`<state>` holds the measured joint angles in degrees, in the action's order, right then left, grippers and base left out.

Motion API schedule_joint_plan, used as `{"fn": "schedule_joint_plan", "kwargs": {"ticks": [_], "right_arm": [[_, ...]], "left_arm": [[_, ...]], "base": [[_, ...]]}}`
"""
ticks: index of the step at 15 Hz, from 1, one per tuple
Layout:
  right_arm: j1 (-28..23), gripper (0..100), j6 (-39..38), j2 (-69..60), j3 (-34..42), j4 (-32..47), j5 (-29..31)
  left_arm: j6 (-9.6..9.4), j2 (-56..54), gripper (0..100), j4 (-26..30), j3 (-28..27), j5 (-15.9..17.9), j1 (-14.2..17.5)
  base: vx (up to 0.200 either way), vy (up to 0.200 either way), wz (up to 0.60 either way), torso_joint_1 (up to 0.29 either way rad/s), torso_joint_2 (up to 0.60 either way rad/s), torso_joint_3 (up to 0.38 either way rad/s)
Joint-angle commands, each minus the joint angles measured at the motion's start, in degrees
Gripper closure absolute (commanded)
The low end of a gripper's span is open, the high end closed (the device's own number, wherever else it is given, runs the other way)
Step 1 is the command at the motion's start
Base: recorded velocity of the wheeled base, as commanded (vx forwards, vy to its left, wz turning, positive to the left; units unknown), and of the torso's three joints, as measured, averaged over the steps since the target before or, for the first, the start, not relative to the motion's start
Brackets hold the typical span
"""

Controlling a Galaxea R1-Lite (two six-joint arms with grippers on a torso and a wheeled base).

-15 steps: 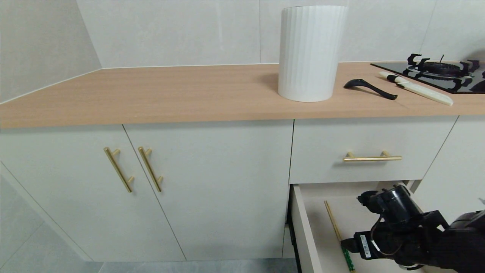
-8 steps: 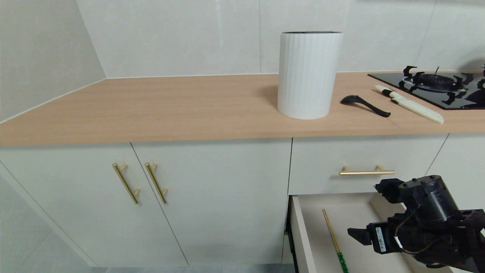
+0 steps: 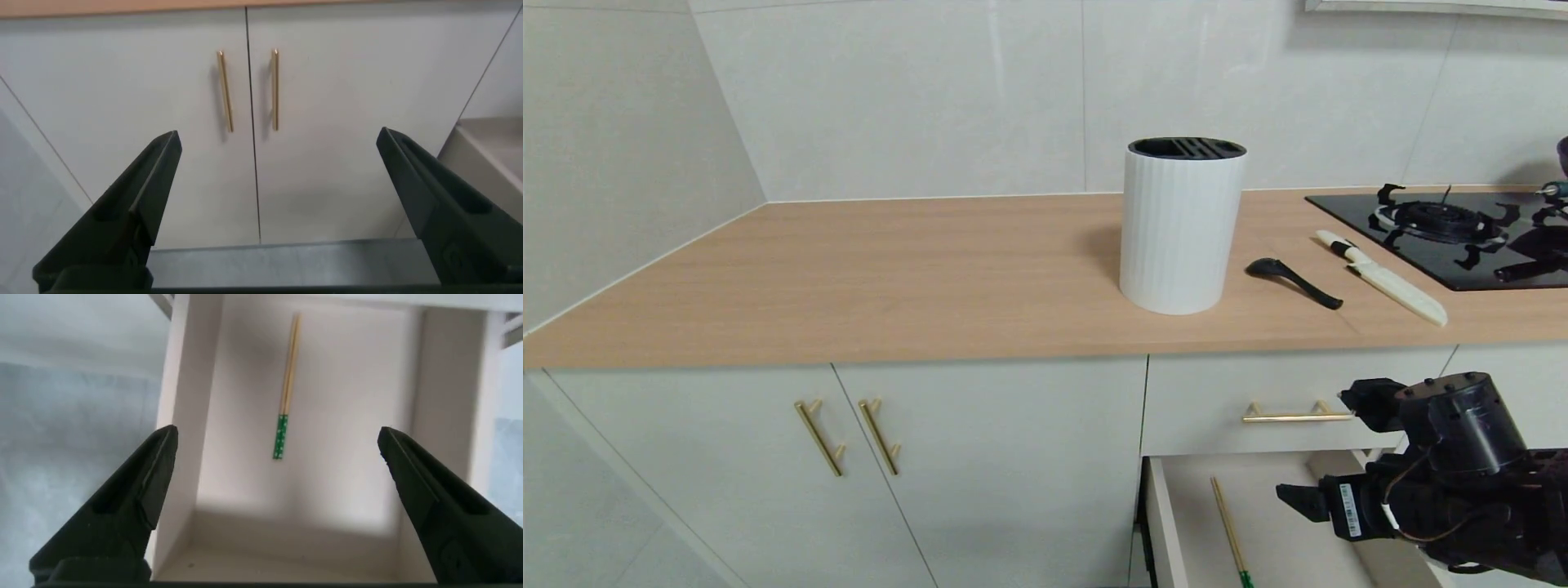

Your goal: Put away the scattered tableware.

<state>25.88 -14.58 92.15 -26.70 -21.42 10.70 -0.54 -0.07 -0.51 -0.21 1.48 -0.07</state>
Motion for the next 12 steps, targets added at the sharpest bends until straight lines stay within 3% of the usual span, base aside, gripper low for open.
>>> {"fn": "schedule_joint_plan", "kwargs": {"ticks": [1,9,12], "right_arm": [[0.05,0,-0.01,-0.04,-0.02,-0.03,0.02],[0.05,0,0.08,-0.13,-0.02,-0.03,0.02],[-0.57,0,2.28,-1.71,-0.29,-0.11,0.11]], "left_arm": [[0.01,0.07,0,-0.02,0.03,0.02,-0.01],[0.01,0.07,0,-0.02,0.03,0.02,-0.01],[0.01,0.07,0,-0.02,0.03,0.02,-0.01]], "base": [[0.000,0.000,0.00,0.163,-0.48,-0.305],[0.000,0.000,0.00,0.194,-0.49,-0.308],[0.000,0.000,0.00,0.113,-0.28,-0.165]]}}
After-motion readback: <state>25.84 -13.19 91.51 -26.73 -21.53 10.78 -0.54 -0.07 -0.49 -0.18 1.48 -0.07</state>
